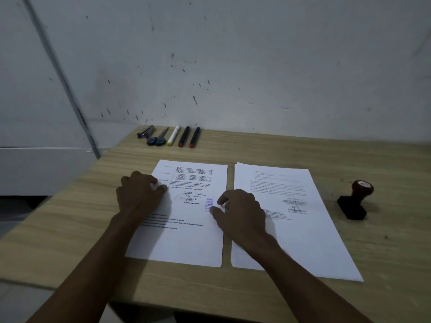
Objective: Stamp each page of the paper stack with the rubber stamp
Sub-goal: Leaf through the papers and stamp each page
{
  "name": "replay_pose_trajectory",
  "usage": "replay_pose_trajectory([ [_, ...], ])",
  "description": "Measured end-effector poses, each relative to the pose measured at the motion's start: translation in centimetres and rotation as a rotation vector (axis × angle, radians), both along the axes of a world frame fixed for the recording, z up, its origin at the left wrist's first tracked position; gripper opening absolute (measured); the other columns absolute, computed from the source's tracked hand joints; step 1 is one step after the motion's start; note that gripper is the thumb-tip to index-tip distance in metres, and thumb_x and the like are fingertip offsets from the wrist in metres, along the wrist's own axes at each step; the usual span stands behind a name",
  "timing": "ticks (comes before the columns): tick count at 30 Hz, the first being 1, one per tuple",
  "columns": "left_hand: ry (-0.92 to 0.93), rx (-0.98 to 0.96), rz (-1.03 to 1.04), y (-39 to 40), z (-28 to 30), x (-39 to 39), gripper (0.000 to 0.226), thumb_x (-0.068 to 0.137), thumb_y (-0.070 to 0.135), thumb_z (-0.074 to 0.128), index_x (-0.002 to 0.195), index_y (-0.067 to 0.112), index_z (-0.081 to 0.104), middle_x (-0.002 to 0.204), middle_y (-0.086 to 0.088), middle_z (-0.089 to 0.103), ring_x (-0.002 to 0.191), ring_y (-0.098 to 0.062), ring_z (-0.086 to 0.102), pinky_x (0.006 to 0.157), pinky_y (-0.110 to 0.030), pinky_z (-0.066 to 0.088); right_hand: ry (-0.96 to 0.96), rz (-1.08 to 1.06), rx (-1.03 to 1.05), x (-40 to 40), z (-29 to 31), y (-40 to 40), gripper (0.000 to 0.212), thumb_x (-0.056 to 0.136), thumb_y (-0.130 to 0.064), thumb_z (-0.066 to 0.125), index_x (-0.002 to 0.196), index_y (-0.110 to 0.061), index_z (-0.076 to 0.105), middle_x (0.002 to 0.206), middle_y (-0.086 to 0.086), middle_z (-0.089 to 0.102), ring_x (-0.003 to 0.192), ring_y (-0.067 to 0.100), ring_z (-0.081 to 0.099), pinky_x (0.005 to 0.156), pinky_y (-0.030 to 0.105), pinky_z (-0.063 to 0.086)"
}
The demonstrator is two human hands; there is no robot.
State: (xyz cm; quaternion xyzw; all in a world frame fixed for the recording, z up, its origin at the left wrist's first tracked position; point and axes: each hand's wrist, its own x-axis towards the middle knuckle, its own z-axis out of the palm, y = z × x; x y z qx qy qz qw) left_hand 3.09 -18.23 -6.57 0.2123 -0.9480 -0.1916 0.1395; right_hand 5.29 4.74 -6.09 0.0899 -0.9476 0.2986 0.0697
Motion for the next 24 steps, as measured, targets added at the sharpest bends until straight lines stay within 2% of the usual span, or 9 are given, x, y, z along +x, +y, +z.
replay_pose_trajectory([
  [3, 0.033, -0.022, 0.023, 0.8, 0.2, 0.2, 0.041, 0.085, 0.047, 0.063, 0.118, 0.023, 0.065, 0.124, -0.014, 0.054, 0.119, -0.04, 0.043, 0.096, -0.048, 0.037, 0.027, 0.011, -0.029, 0.3, 0.4, 0.8, 0.03, 0.087, -0.045, 0.068, 0.109, -0.025, 0.067, 0.113, -0.008, 0.064, 0.106, 0.013, 0.058, 0.081, 0.026, 0.04],
  [6, 0.151, 0.004, 0.014, 2.4, 0.6, 0.1, 0.047, 0.084, 0.043, 0.067, 0.123, 0.017, 0.062, 0.124, -0.017, 0.055, 0.118, -0.04, 0.044, 0.094, -0.048, 0.038, 0.068, -0.012, -0.058, 0.4, 0.7, 2.5, 0.027, 0.086, -0.043, 0.069, 0.105, -0.024, 0.068, 0.103, -0.006, 0.065, 0.097, 0.014, 0.06, 0.076, 0.026, 0.043],
  [9, 0.291, 0.069, -0.094, 4.5, 0.9, -0.2, 0.037, 0.084, 0.035, 0.069, 0.113, 0.011, 0.067, 0.115, -0.017, 0.061, 0.112, -0.037, 0.052, 0.091, -0.043, 0.042, 0.099, -0.06, -0.06, 0.3, 0.8, 4.8, 0.025, 0.084, -0.042, 0.072, 0.103, -0.026, 0.069, 0.097, -0.007, 0.065, 0.089, 0.011, 0.061, 0.075, 0.028, 0.048],
  [11, 0.336, 0.088, -0.212, 7.0, 1.0, -0.3, 0.028, 0.085, 0.032, 0.068, 0.104, 0.013, 0.071, 0.107, -0.011, 0.067, 0.106, -0.03, 0.059, 0.09, -0.039, 0.046, 0.104, -0.124, -0.049, 0.4, 0.7, 7.0, 0.023, 0.084, -0.041, 0.072, 0.102, -0.027, 0.068, 0.097, -0.008, 0.065, 0.09, 0.011, 0.061, 0.077, 0.029, 0.048],
  [13, 0.321, 0.116, -0.297, 9.9, 1.2, -0.4, 0.018, 0.084, 0.033, 0.066, 0.09, 0.018, 0.074, 0.095, -0.002, 0.071, 0.096, -0.022, 0.065, 0.083, -0.038, 0.052, 0.104, -0.198, -0.039, 0.4, 0.5, 9.1, 0.02, 0.084, -0.038, 0.072, 0.1, -0.027, 0.068, 0.096, -0.007, 0.064, 0.092, 0.014, 0.061, 0.077, 0.032, 0.049],
  [15, 0.233, 0.135, -0.343, 12.9, 1.4, -0.5, 0.018, 0.084, 0.035, 0.064, 0.084, 0.02, 0.074, 0.091, 0.003, 0.071, 0.092, -0.02, 0.065, 0.078, -0.037, 0.054, 0.098, -0.279, -0.046, 0.3, 0.2, 11.3, 0.016, 0.083, -0.035, 0.072, 0.097, -0.027, 0.068, 0.093, -0.006, 0.065, 0.091, 0.017, 0.062, 0.077, 0.033, 0.051],
  [17, 0.144, 0.119, -0.37, 15.5, 1.0, -0.6, 0.022, 0.085, 0.039, 0.063, 0.095, 0.021, 0.071, 0.102, 0.003, 0.068, 0.103, -0.019, 0.061, 0.083, -0.036, 0.051, 0.085, -0.359, -0.084, 0.5, 0.1, 13.3, 0.013, 0.082, -0.032, 0.074, 0.093, -0.027, 0.068, 0.088, -0.008, 0.063, 0.087, 0.018, 0.063, 0.073, 0.033, 0.05],
  [20, 0.132, 0.115, -0.424, 17.8, 0.2, -0.8, 0.033, 0.088, 0.039, 0.062, 0.114, 0.018, 0.063, 0.119, 0.0, 0.058, 0.116, -0.019, 0.051, 0.089, -0.033, 0.043, 0.12, -0.5, -0.16, 0.9, 0.1, 16.1, 0.016, 0.079, -0.027, 0.075, 0.086, -0.024, 0.061, 0.082, -0.007, 0.061, 0.08, 0.02, 0.06, 0.068, 0.033, 0.047],
  [24, 0.188, 0.105, -0.471, 19.6, -0.3, -1.1, 0.033, 0.087, 0.036, 0.063, 0.114, 0.016, 0.063, 0.119, -0.003, 0.055, 0.116, -0.02, 0.049, 0.086, -0.03, 0.04, 0.225, -0.676, -0.253, 1.1, 0.7, 18.9, 0.04, 0.079, -0.025, 0.076, 0.101, -0.016, 0.043, 0.086, 0.003, 0.06, 0.078, 0.031, 0.058, 0.067, 0.039, 0.047],
])
